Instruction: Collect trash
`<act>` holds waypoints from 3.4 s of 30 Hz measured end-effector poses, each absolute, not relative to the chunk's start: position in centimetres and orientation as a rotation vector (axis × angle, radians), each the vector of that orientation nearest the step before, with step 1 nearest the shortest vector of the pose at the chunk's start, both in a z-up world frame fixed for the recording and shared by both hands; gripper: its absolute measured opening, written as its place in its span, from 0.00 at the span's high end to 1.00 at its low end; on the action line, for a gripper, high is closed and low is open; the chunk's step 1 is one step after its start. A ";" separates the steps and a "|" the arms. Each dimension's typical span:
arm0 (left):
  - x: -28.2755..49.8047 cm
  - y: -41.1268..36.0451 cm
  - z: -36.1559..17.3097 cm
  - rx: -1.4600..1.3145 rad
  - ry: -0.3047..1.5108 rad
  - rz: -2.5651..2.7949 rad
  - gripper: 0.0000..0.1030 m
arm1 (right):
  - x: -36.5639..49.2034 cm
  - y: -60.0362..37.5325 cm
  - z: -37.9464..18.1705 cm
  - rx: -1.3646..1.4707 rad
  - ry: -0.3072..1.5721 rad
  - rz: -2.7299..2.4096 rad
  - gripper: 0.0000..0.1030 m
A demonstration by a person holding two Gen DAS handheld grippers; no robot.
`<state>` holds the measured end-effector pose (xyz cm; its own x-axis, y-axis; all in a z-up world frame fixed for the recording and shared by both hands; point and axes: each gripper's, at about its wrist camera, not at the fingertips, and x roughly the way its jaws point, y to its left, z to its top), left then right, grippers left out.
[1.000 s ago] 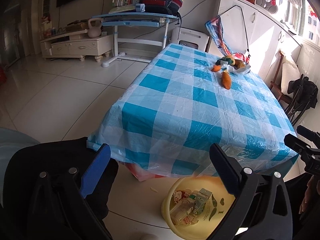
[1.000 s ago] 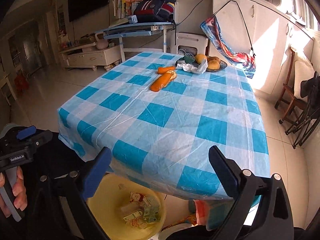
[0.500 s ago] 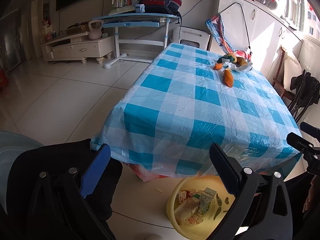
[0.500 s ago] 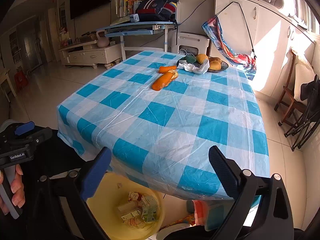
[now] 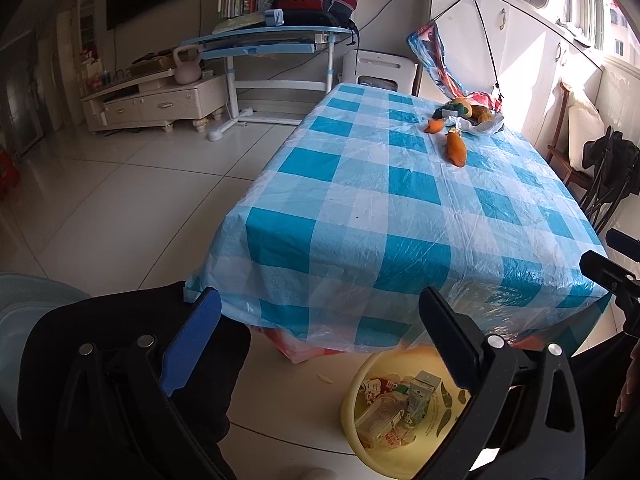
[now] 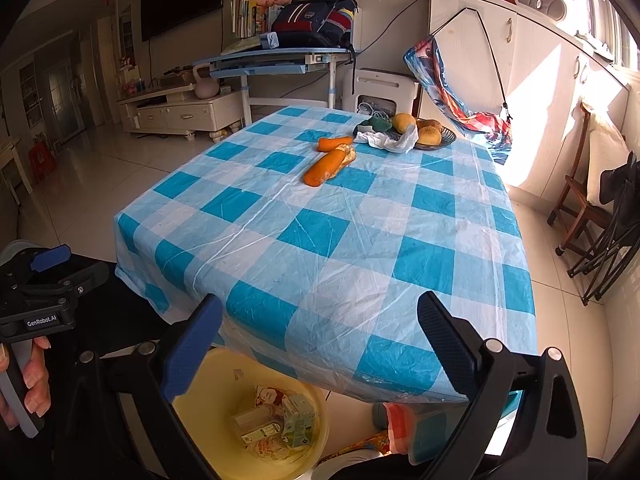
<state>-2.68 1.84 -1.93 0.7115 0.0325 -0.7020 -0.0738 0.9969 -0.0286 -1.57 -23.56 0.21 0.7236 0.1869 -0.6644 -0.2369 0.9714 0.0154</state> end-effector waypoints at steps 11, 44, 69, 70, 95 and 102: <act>-2.7 1.9 -1.9 -0.057 0.779 0.059 0.07 | -1.6 -23.4 0.2 -0.078 0.727 0.234 0.09; -2.8 2.5 -1.6 -0.069 0.761 0.082 0.07 | -1.9 -23.8 0.9 -0.066 0.690 0.232 0.09; -2.9 2.5 -1.2 -0.087 0.748 0.087 0.07 | -2.1 -23.2 0.8 -0.065 0.685 0.251 0.09; -2.9 2.4 -1.2 -0.086 0.749 0.086 0.07 | -2.0 -23.2 0.7 -0.064 0.685 0.252 0.09; 2.4 3.9 3.1 -0.106 0.713 -0.016 0.07 | 8.4 -22.3 2.5 0.047 0.748 0.350 0.12; 6.7 3.5 3.8 -0.089 0.715 -0.047 0.07 | 15.4 -20.4 0.4 0.109 0.812 0.309 0.18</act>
<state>6.68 3.55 3.85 0.7544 -0.0736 -0.6523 0.0124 0.9951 -0.0979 15.45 -20.40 0.39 0.6464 0.3128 -0.6959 -0.2295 0.9496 0.2137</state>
